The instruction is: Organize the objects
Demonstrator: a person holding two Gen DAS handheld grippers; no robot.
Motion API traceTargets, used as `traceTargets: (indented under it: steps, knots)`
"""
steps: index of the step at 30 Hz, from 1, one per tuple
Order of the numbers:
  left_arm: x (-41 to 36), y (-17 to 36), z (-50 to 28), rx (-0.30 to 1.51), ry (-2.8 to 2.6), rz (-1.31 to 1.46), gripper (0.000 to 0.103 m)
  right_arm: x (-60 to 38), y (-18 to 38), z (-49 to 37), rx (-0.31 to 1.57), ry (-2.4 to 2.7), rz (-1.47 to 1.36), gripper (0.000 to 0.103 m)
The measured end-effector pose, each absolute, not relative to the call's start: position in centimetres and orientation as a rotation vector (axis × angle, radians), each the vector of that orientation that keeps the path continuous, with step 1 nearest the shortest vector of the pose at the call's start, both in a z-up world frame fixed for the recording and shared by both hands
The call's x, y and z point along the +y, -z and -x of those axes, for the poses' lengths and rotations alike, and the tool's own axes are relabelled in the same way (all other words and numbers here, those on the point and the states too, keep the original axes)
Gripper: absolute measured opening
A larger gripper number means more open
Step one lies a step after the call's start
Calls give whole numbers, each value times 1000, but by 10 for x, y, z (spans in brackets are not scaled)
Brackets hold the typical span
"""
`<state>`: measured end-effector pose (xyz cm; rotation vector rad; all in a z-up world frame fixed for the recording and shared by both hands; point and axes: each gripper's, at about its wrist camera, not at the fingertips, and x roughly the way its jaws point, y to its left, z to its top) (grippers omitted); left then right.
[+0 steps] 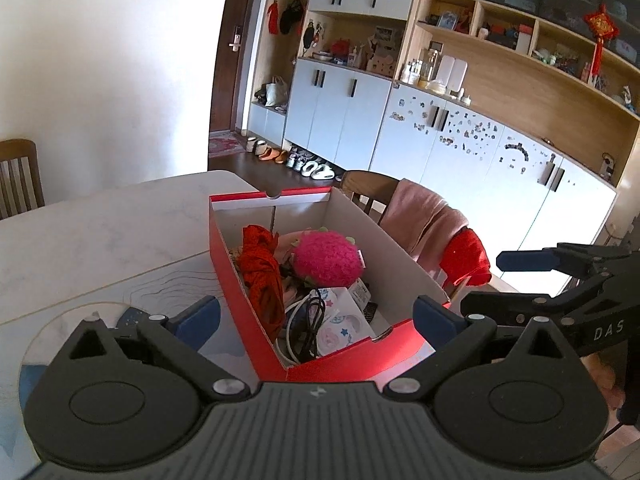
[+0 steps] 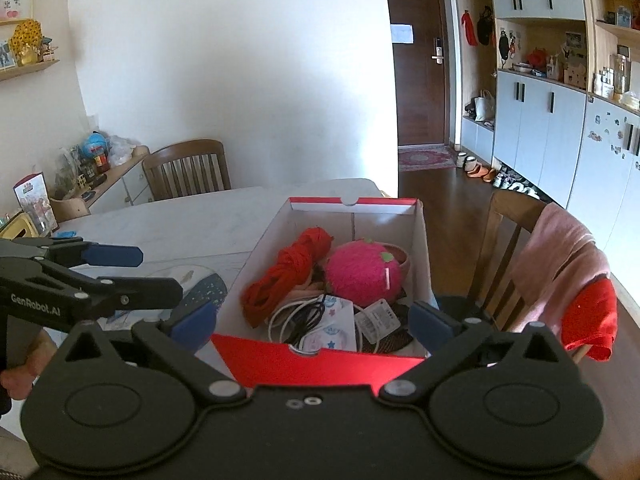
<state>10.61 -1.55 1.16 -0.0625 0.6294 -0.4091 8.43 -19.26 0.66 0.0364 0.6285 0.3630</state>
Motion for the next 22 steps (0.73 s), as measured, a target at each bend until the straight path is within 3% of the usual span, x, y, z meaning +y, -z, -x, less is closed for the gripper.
traceTargets:
  steps: [22]
  knots:
    - [-7,-6,-91,625,395,14,103,-185,-3,-68,656,-327,-46,102]
